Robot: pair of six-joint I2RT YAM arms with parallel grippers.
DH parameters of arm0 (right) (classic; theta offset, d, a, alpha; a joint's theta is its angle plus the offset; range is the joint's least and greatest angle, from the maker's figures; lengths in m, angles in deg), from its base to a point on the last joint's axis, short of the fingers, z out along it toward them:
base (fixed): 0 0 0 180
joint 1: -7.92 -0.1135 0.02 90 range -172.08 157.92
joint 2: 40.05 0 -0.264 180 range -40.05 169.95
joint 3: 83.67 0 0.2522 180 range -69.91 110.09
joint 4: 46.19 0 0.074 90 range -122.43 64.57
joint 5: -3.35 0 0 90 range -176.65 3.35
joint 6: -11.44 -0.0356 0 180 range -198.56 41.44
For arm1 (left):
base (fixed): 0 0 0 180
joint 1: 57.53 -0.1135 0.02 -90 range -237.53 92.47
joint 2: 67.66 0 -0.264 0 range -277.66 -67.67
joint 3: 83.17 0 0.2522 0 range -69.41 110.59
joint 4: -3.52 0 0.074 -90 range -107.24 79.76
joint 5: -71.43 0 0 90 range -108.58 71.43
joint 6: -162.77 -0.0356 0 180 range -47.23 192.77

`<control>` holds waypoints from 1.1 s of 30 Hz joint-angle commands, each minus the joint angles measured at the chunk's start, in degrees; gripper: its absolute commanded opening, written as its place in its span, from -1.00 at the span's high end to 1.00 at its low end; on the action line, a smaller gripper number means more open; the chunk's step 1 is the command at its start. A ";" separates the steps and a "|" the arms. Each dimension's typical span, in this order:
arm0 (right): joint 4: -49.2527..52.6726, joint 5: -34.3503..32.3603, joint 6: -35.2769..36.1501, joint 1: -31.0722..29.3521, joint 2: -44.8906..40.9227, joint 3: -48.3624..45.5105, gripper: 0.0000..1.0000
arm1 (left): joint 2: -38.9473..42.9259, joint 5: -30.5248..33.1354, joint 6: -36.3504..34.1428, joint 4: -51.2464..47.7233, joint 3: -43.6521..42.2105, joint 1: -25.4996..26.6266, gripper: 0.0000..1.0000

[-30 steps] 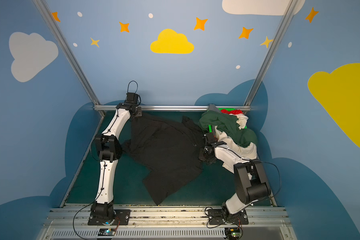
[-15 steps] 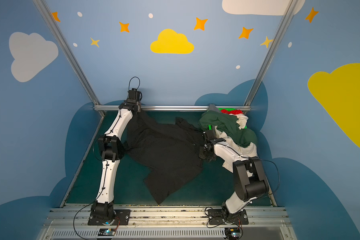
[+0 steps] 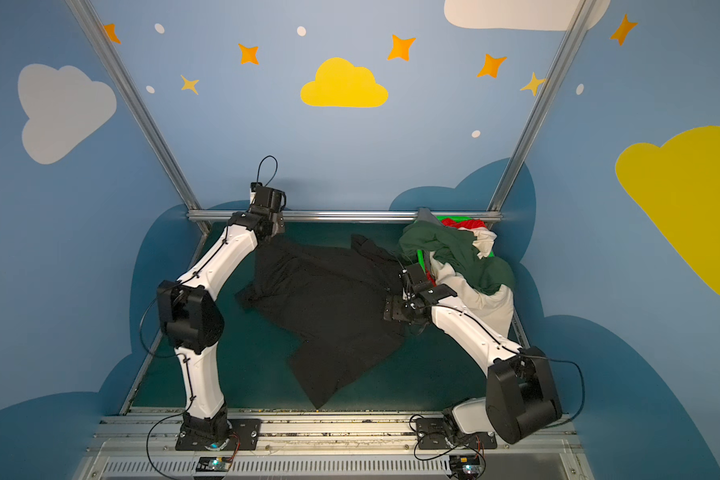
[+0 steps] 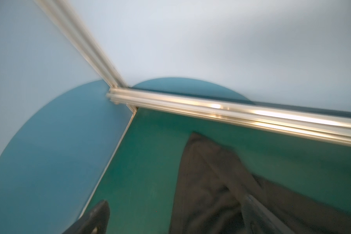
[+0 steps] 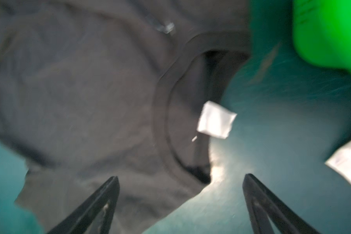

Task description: Fold and stack the t-shirts

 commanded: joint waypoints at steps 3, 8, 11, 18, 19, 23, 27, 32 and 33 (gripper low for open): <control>-0.66 1.97 -4.78 -7.18 -0.65 -4.24 -0.85 | 16.54 -4.27 14.19 8.70 -22.90 1.39 -1.00; -2.63 1.41 -6.34 -12.57 5.70 -3.51 -0.81 | 29.76 -11.58 18.75 15.69 -41.18 1.58 -1.00; -3.10 0.48 -6.30 -15.01 9.61 -2.04 -0.77 | 33.46 -14.28 19.76 16.75 -46.52 1.61 -1.00; -3.77 -0.31 -5.28 -15.85 15.73 -1.22 -0.31 | 35.72 -14.67 20.93 11.17 -48.29 1.59 -1.00; -3.65 -0.34 -5.15 -15.66 16.44 -1.06 -0.18 | 35.94 -14.73 20.95 11.29 -48.76 1.53 -1.00; -3.52 -0.38 -4.82 -14.93 18.09 -0.65 0.35 | 35.40 -14.93 20.87 11.45 -50.30 1.46 -1.00; -2.74 -1.28 -4.04 -13.70 17.87 -0.34 0.75 | 34.22 -14.85 20.66 9.41 -50.19 1.45 -1.00; -2.03 -1.24 -2.33 -10.02 16.26 -1.19 1.00 | 34.80 -14.98 20.21 9.51 -51.34 1.21 -1.00; -1.70 -1.35 -2.04 -9.21 15.87 -1.34 1.00 | 34.72 -15.05 20.16 9.35 -51.35 1.17 -1.00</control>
